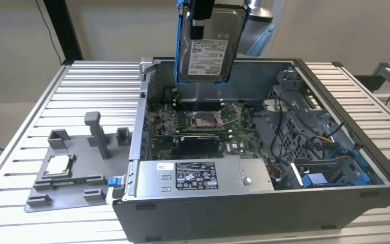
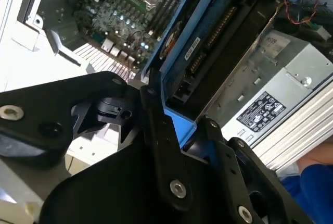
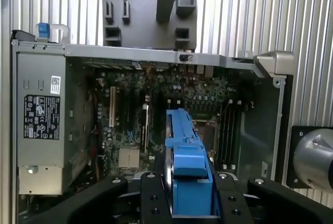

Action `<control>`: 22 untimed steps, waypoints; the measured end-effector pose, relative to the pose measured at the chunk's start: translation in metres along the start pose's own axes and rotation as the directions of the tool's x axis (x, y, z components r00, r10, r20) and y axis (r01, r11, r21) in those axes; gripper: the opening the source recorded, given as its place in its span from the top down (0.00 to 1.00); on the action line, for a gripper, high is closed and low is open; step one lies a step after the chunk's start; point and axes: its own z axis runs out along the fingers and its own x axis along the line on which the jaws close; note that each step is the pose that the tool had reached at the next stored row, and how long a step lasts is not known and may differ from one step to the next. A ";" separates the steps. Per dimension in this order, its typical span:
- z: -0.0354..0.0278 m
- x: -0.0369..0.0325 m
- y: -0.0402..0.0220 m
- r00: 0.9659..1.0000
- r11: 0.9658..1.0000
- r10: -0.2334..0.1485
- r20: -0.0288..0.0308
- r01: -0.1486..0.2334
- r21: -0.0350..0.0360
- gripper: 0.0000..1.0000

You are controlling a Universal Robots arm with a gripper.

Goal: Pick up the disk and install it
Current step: 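Pick up the disk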

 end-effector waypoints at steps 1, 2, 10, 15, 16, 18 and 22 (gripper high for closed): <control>-0.0001 0.0017 -0.0035 1.000 1.000 0.000 0.000 0.000 0.000 1.00; -0.0002 0.0036 -0.0070 1.000 1.000 0.000 0.000 0.000 0.000 1.00; -0.0015 0.0191 -0.0321 1.000 1.000 0.000 0.000 0.000 -0.001 1.00; -0.0023 0.0300 -0.0443 1.000 1.000 0.000 0.001 0.000 -0.001 1.00; -0.0025 0.0324 -0.0466 1.000 1.000 0.000 0.001 0.000 -0.001 1.00; -0.0028 0.0373 -0.0511 1.000 1.000 0.000 0.001 0.000 -0.001 1.00; -0.0036 0.0468 -0.0598 1.000 1.000 0.000 0.002 0.000 -0.001 1.00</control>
